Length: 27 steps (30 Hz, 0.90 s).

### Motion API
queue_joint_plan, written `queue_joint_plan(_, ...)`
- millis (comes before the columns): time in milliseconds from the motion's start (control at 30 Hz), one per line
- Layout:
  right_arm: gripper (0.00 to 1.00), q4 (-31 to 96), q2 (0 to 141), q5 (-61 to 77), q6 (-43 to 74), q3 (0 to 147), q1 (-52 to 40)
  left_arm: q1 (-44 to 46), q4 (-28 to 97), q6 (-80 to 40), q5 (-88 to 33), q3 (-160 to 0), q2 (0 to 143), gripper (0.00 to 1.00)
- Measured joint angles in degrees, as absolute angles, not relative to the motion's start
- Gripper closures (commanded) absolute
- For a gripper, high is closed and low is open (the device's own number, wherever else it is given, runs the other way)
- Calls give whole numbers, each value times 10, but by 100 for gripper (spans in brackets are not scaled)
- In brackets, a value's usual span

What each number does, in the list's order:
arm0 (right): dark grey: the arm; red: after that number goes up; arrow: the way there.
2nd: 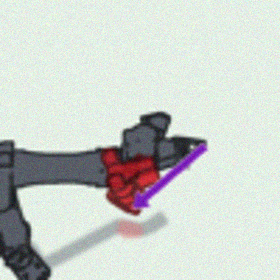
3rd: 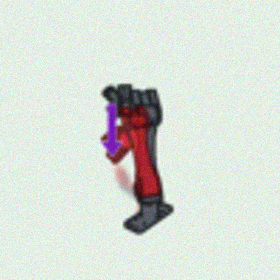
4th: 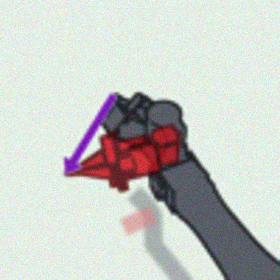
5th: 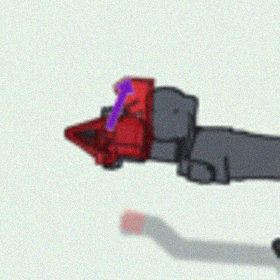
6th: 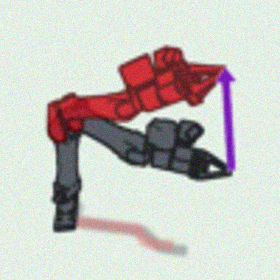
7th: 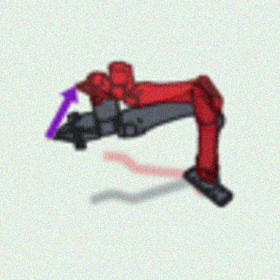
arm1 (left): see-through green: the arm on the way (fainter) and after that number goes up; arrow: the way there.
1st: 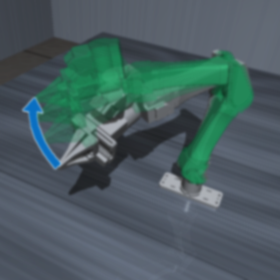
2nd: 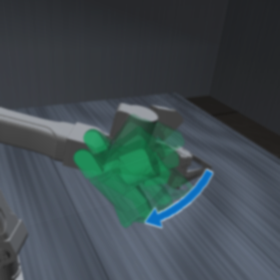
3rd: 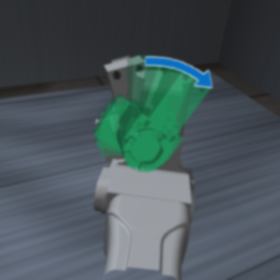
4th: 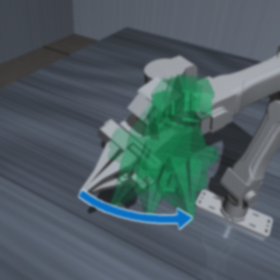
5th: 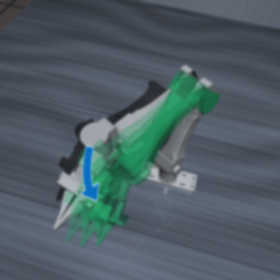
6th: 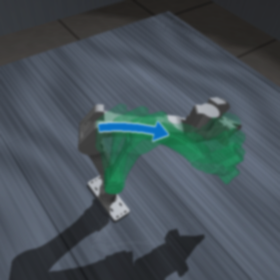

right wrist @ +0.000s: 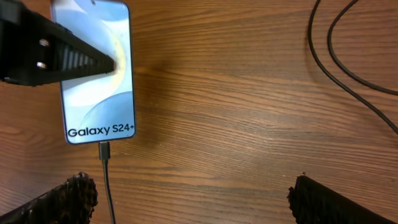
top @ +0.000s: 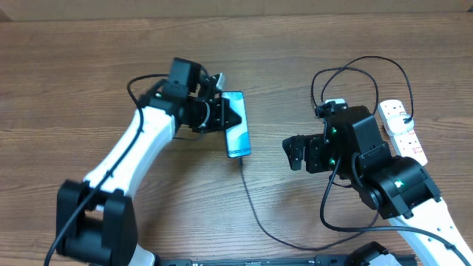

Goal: Plug charger to phone and switch on socket
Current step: 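Open the right gripper off the connector and lower the phone with left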

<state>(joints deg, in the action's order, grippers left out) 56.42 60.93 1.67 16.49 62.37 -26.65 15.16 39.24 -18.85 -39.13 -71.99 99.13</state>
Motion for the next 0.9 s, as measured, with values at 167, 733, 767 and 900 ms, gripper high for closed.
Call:
queue_joint_plan(167, 0, 563, 621, 33, 165, 624, -267, 87, 425, -63, -499, -719, 1090, 96)
queue_joint_plan(733, 0, 546, 718, 56, 165, 624, -267, 57, 429, 75, -530, -717, 1148, 96)
queue_joint_plan(767, 0, 546, 720, 56, 165, 624, -267, 57, 429, 74, -520, -717, 1148, 96)
queue_joint_plan(900, 0, 546, 720, 56, 166, 624, -267, 56, 428, 70, -491, -710, 1148, 96)
